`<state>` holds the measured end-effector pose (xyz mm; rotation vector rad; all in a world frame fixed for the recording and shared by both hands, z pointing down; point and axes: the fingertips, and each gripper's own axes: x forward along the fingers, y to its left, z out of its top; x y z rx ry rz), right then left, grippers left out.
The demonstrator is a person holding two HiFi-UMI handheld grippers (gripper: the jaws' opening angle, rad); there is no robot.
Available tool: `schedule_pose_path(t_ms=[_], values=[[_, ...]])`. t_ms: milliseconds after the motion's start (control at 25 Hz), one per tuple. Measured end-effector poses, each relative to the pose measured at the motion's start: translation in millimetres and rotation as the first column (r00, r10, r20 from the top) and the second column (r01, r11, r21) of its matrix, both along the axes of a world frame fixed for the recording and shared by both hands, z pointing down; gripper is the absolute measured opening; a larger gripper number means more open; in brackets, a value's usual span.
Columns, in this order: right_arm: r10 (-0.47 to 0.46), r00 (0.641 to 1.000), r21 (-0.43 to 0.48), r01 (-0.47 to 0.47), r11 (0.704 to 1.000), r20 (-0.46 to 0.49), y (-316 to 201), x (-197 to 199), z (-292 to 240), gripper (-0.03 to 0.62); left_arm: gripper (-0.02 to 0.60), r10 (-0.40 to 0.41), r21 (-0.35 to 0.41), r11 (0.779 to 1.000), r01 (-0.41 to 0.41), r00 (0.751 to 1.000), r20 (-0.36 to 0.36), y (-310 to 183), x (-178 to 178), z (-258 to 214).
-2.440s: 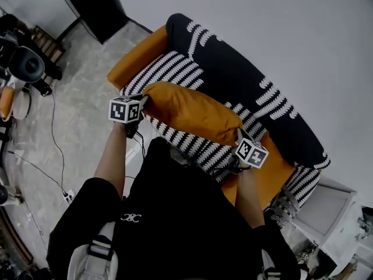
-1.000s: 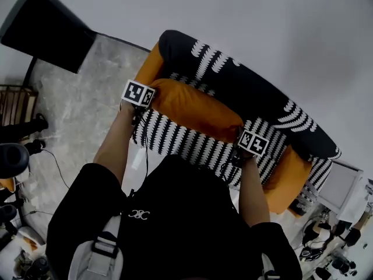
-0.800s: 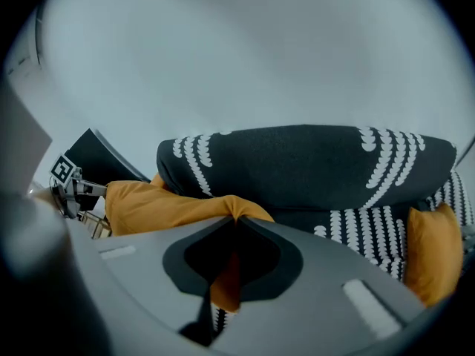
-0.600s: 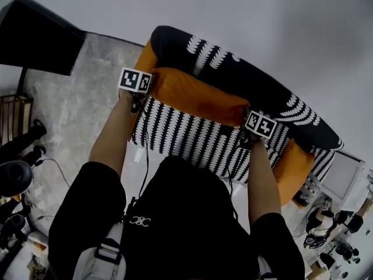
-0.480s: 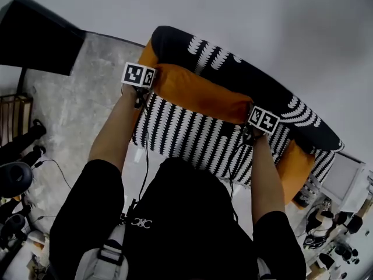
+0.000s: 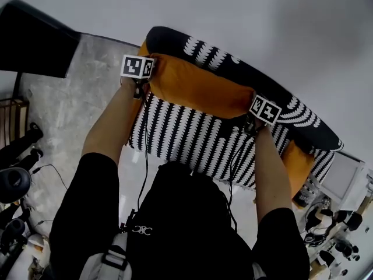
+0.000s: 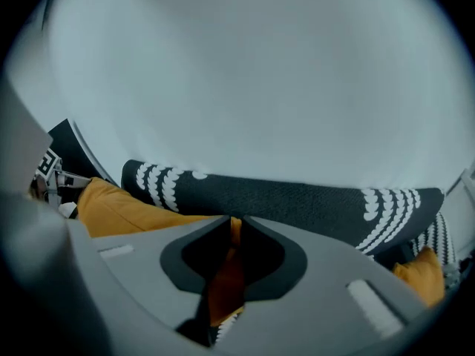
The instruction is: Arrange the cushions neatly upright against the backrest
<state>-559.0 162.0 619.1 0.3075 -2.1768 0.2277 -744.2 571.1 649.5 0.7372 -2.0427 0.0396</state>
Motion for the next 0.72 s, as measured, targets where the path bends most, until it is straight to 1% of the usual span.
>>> schedule_pose_path(t_ms=[40, 80, 120, 160, 240, 280, 320, 360, 400, 560, 720], values=[[0.010, 0.999, 0.025, -0.011, 1.000, 0.034, -5, -4, -7, 0.068, 0.130, -0.017, -0.009, 1.000, 0.018, 0.999, 0.048, 2, -6, -6], [0.024, 0.998, 0.050, -0.027, 0.998, 0.064, -9, -6, -14, 0.113, 0.158, -0.039, -0.017, 0.999, 0.041, 0.994, 0.104, 5, -12, -13], [0.040, 0.995, 0.069, -0.046, 0.997, 0.087, -14, -6, -21, 0.138, 0.187, -0.063, -0.024, 0.997, 0.067, 0.986, 0.156, 10, -16, -20], [0.059, 0.993, 0.080, -0.068, 0.994, 0.106, -17, -4, -28, 0.139, 0.201, -0.085, -0.028, 0.995, 0.092, 0.977, 0.197, 15, -18, -27], [0.092, 0.985, 0.074, -0.104, 0.992, 0.145, -21, 2, -41, 0.134, 0.201, -0.117, -0.023, 0.992, 0.126, 0.966, 0.232, 21, -14, -38], [0.100, 0.981, 0.067, -0.113, 0.991, 0.166, -21, 4, -48, 0.104, 0.194, -0.125, -0.019, 0.991, 0.133, 0.964, 0.235, 22, -10, -42], [0.101, 0.977, 0.065, -0.115, 0.991, 0.187, -20, 7, -54, 0.040, 0.154, -0.127, -0.015, 0.991, 0.134, 0.964, 0.235, 21, -5, -46], [0.095, 0.974, 0.065, -0.110, 0.992, 0.207, -18, 8, -61, 0.008, 0.064, -0.122, -0.011, 0.992, 0.129, 0.964, 0.237, 19, 1, -49], [0.082, 0.971, 0.064, -0.099, 0.993, 0.226, -14, 9, -67, 0.007, 0.006, -0.113, -0.004, 0.993, 0.117, 0.964, 0.242, 15, 7, -54], [0.029, 0.957, 0.049, -0.045, 0.998, 0.288, 2, 16, -88, 0.006, 0.008, -0.061, 0.041, 0.998, 0.051, 0.959, 0.278, -6, 34, -87], [-0.013, 0.944, 0.070, -0.011, 0.997, 0.330, 12, 27, -115, 0.006, 0.009, -0.017, 0.059, 0.998, -0.002, 0.946, 0.324, -37, 59, -124]])
